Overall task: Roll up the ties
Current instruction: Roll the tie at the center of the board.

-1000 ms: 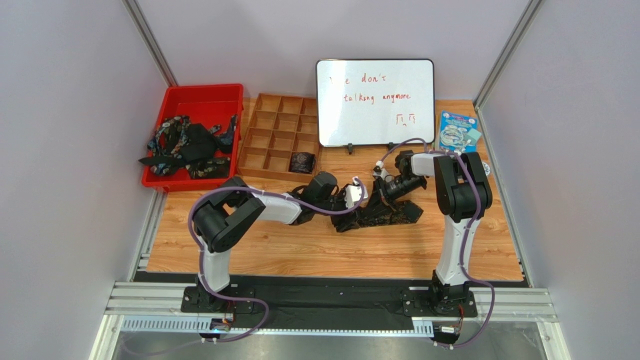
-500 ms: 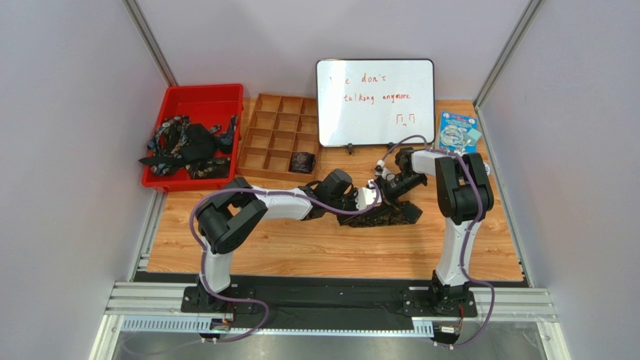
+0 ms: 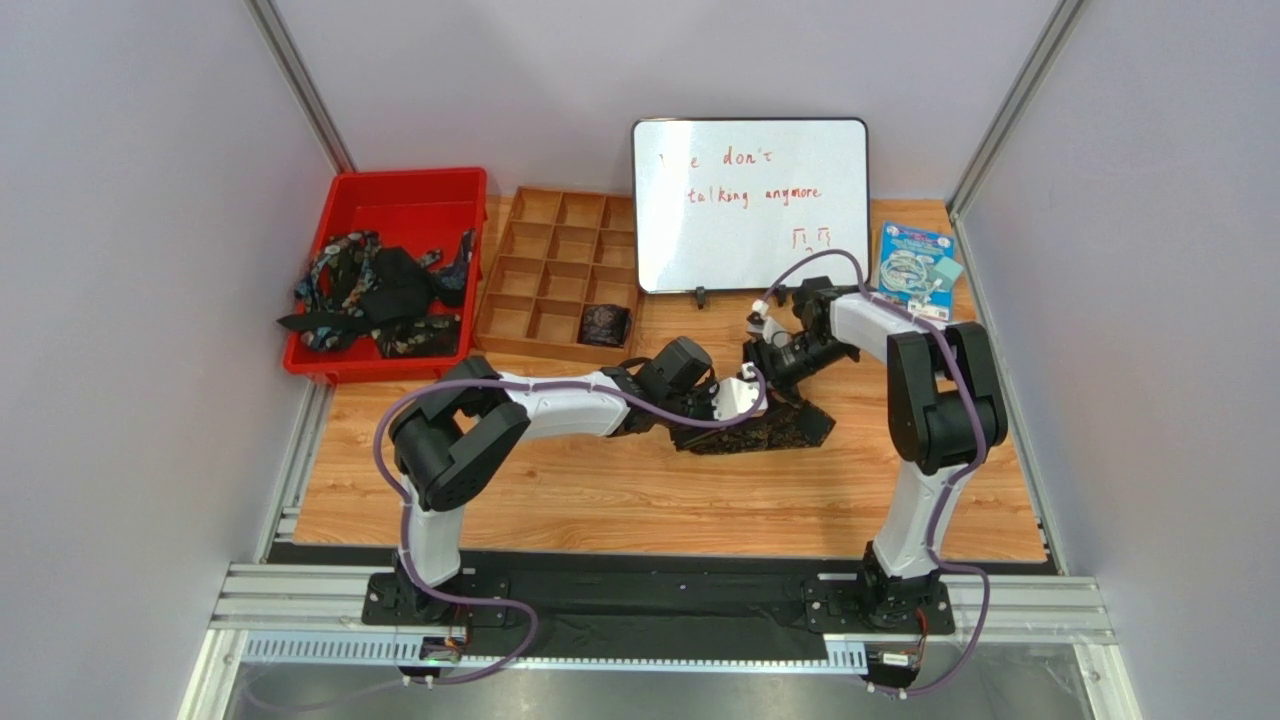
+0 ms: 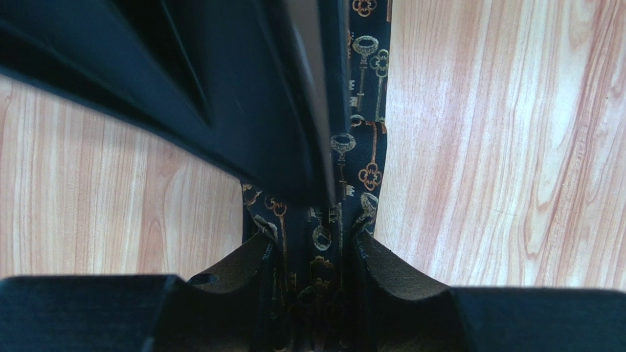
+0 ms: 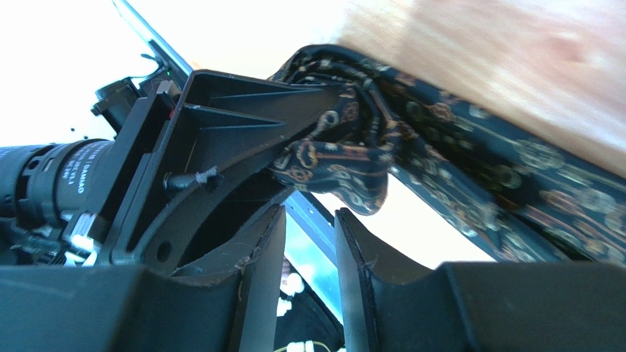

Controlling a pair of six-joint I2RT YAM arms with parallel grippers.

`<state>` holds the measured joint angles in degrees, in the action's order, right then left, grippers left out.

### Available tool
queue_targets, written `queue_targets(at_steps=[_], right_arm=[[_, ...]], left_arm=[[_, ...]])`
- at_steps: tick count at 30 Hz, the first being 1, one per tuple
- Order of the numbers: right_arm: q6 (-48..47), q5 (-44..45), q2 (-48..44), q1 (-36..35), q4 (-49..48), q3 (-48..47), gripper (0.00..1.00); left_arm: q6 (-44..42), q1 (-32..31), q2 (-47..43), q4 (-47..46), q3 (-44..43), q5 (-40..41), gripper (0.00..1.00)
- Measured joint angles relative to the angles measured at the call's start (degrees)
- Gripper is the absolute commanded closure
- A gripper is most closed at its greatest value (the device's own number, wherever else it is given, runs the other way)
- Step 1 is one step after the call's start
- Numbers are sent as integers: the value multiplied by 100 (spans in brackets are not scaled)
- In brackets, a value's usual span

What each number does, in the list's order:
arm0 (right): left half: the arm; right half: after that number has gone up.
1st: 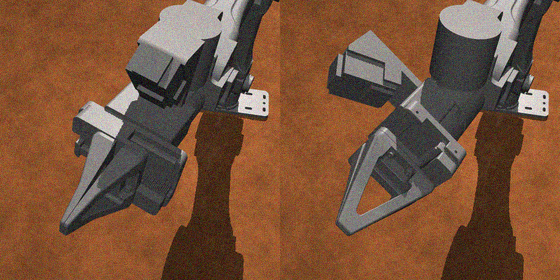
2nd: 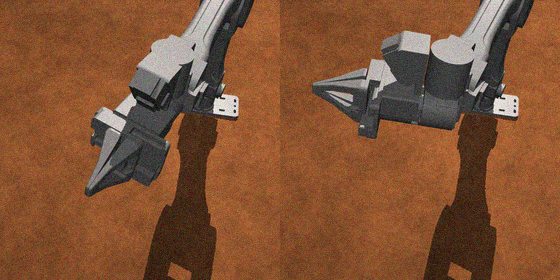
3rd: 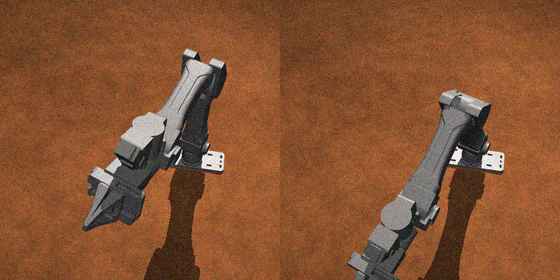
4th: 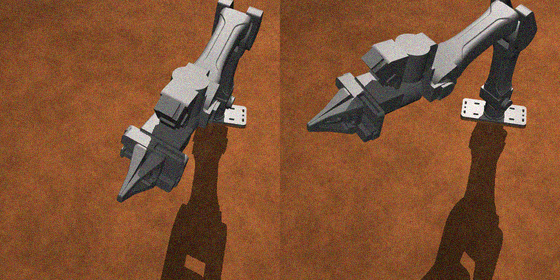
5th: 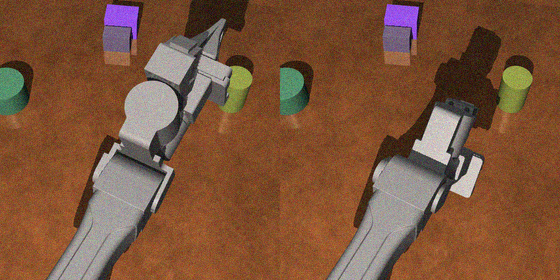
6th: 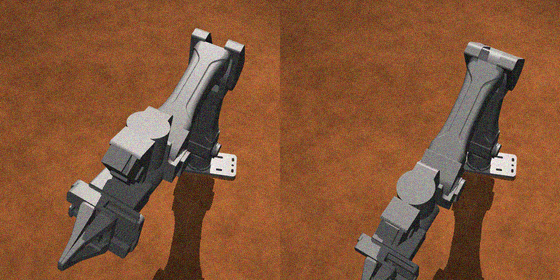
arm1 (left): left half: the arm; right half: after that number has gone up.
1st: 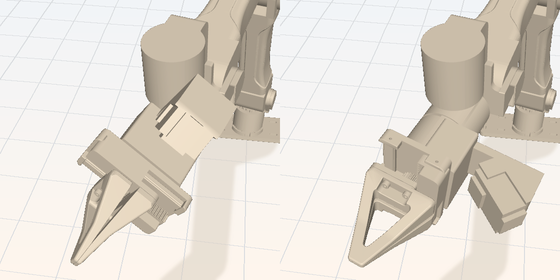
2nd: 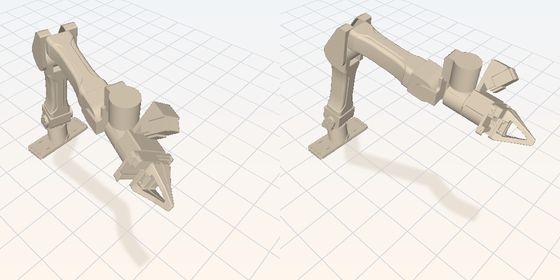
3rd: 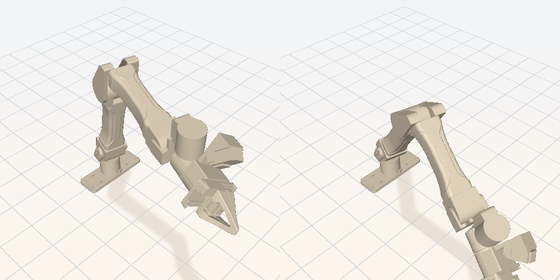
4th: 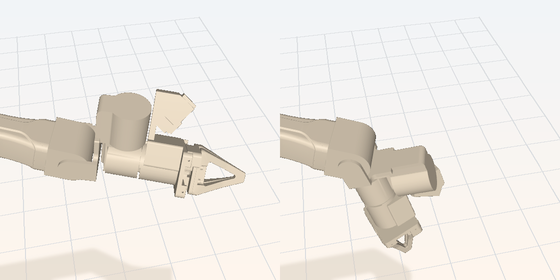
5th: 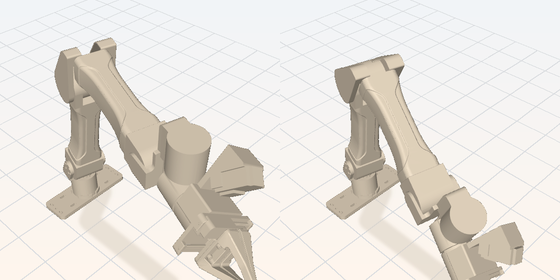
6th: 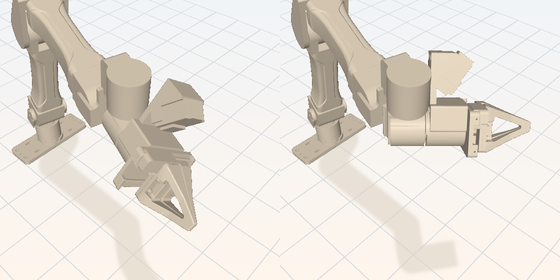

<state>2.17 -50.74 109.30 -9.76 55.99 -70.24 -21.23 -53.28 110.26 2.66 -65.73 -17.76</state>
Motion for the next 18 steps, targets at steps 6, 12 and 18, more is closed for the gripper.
queue_targets(at_steps=[6, 12, 18], right_arm=[[339, -190, 109, -321, -411, 175, 55], [623, -468, 409, -295, -726, 323, 55], [811, -584, 409, -293, -951, 393, 83]], left_arm=[[-39, 0, 0, 111, -35, 15, 86], [-105, 4, 0, 164, -37, 0, 85], [-151, 20, 0, 205, -46, -9, 83]])
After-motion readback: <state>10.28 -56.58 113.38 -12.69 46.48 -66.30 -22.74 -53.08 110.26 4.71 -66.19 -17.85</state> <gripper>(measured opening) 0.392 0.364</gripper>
